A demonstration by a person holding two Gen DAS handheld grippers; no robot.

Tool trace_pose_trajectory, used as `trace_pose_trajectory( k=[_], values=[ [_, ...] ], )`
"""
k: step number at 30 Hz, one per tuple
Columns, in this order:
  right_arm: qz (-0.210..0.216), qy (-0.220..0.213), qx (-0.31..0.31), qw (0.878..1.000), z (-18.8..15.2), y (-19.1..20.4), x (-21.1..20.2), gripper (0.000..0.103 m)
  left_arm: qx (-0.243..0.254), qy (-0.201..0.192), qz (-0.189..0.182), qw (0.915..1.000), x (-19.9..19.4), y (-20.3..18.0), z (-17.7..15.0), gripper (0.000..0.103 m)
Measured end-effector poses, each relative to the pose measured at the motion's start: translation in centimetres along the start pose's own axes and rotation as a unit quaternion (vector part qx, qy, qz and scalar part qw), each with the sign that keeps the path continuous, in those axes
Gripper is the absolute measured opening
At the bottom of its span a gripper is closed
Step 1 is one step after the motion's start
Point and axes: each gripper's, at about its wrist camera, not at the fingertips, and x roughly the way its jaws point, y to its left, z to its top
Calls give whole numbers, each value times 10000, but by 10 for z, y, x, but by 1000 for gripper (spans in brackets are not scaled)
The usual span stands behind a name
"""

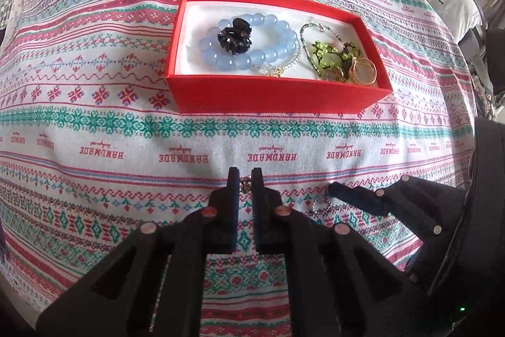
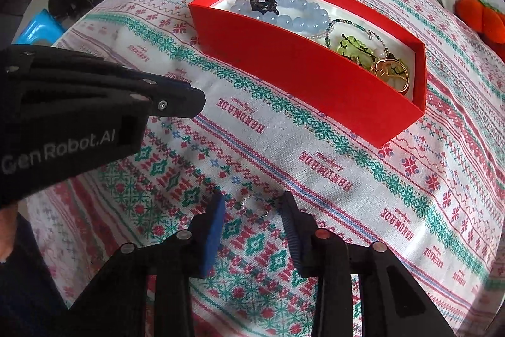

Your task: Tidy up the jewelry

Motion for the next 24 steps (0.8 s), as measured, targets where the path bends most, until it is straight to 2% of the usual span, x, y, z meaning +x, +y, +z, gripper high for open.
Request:
trace_pose_trajectory(
  k=[2,3,8,10,19,24],
  values=[
    [16,-13,-28,10000,0,4,2,19,-30,-35,7,10000,-3,3,1,8],
    [38,-17,-32,10000,0,4,2,17,-41,-52,10,10000,-4,4,1,8],
    [44,-50,-56,10000,-4,7,-3,15,-84,-74,-11,9999,-10,10,-1,8],
    [129,-66,-36,9999,-5,7,-6,7,-97,-111,-17,9999,-14,11,-1,8],
    [324,-212,477,9981,-7,-23,-21,8,-185,-183,-78,9996,-21,18,2,8],
    [420,-253,487,9976,0,-36,-20,8,-192,-174,-68,9996,-21,18,3,8]
  ],
)
